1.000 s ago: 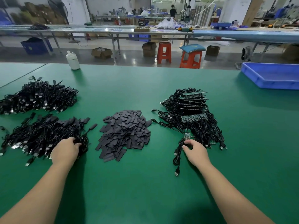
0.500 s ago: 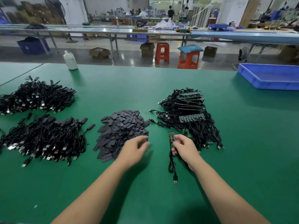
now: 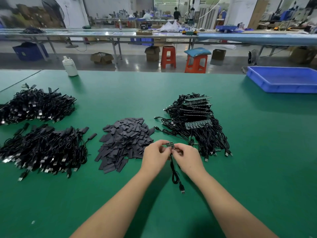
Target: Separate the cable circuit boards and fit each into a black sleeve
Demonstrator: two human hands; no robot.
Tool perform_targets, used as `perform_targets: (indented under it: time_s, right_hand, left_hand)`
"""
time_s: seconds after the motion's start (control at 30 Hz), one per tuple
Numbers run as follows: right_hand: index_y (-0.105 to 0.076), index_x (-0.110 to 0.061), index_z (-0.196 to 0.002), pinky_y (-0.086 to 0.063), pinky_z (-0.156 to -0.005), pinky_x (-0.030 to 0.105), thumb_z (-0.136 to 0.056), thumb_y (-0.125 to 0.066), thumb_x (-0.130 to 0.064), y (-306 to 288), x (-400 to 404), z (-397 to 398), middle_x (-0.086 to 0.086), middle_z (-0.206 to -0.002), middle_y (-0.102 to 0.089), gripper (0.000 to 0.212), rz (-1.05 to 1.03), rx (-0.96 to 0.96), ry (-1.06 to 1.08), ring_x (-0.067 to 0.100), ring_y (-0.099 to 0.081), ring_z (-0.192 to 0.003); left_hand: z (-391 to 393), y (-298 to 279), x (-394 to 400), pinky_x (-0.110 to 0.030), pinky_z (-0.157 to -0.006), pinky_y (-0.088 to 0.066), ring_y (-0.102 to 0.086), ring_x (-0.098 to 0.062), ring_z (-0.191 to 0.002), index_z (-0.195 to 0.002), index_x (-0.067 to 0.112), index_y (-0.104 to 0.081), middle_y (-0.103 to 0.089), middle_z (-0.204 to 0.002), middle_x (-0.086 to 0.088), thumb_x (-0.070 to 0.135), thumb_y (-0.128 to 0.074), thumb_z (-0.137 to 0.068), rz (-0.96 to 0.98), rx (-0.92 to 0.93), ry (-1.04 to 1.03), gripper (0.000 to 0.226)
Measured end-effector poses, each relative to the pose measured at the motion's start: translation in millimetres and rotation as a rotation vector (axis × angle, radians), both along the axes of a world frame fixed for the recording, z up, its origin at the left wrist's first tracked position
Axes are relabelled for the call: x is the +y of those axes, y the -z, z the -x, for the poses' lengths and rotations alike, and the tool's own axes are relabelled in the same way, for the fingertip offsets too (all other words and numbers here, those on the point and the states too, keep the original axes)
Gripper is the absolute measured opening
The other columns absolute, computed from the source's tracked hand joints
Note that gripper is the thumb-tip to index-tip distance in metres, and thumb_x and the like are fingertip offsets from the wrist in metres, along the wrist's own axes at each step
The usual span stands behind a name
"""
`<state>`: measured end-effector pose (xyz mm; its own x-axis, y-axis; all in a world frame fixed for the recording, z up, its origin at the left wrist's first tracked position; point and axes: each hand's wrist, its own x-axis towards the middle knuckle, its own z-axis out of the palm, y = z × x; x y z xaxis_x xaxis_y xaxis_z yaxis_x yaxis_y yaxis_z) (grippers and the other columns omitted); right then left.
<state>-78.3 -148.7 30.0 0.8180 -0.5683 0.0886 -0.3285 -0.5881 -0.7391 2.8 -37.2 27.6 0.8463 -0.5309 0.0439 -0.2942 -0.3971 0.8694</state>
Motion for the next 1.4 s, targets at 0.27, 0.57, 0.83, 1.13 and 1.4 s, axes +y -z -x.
perform_targets:
  time_s: [0.27, 0.57, 0.83, 1.13, 1.4]
  right_hand:
    - [-0.075, -0.02, -0.107, -0.055, -0.078, 0.032, -0.091, -0.063, -0.019, -3, 7, -1, -0.01, -0.079, -0.07, 0.02, 0.044, -0.076, 0.055, 0.012, -0.067, -0.077]
    - [-0.077, -0.022, -0.095, -0.044, -0.062, 0.027, -0.092, -0.063, -0.026, -2, 8, 1, -0.006, -0.073, -0.072, 0.014, 0.079, -0.091, 0.065, 0.012, -0.06, -0.066]
    - [-0.077, -0.017, -0.099, -0.048, -0.068, 0.033, -0.094, -0.061, -0.027, 7, 13, 2, 0.003, -0.081, -0.075, 0.019, 0.114, -0.069, 0.084, 0.024, -0.064, -0.073]
    - [-0.076, -0.016, -0.092, -0.051, -0.067, 0.035, -0.095, -0.061, -0.026, 11, 18, 2, 0.001, -0.075, -0.074, 0.019, 0.136, -0.092, 0.127, 0.022, -0.063, -0.067]
    - [-0.065, -0.013, -0.124, -0.059, -0.078, 0.036, -0.099, -0.055, -0.016, 8, -17, 0, -0.007, -0.093, -0.071, 0.028, -0.149, -0.068, 0.225, 0.009, -0.067, -0.079]
  left_hand:
    - [4, -10, -1, -0.032, -0.072, -0.054, -0.066, -0.009, -0.069, -0.078, 0.024, -0.07, -0.07, -0.069, 0.008, 0.029, -0.061, -0.087, -0.075, -0.086, -0.026, 0.014]
    - [2, -13, 3, -0.032, -0.069, -0.054, -0.065, -0.01, -0.068, -0.078, 0.022, -0.071, -0.07, -0.067, 0.007, 0.03, -0.063, -0.085, -0.131, -0.134, -0.026, 0.013]
    - [6, -11, 5, -0.03, -0.068, -0.054, -0.065, -0.01, -0.066, -0.076, 0.019, -0.071, -0.07, -0.066, 0.006, 0.03, -0.066, -0.083, -0.143, -0.151, -0.048, 0.014]
    - [9, -3, 4, -0.031, -0.063, -0.051, -0.062, -0.013, -0.063, -0.068, 0.017, -0.065, -0.067, -0.062, 0.005, 0.029, -0.065, -0.083, -0.103, -0.195, -0.089, 0.019]
    - [-7, 0, 17, -0.031, -0.065, -0.052, -0.065, -0.018, -0.065, -0.069, 0.016, -0.065, -0.068, -0.061, 0.003, 0.027, -0.062, -0.086, -0.069, -0.134, -0.147, 0.02]
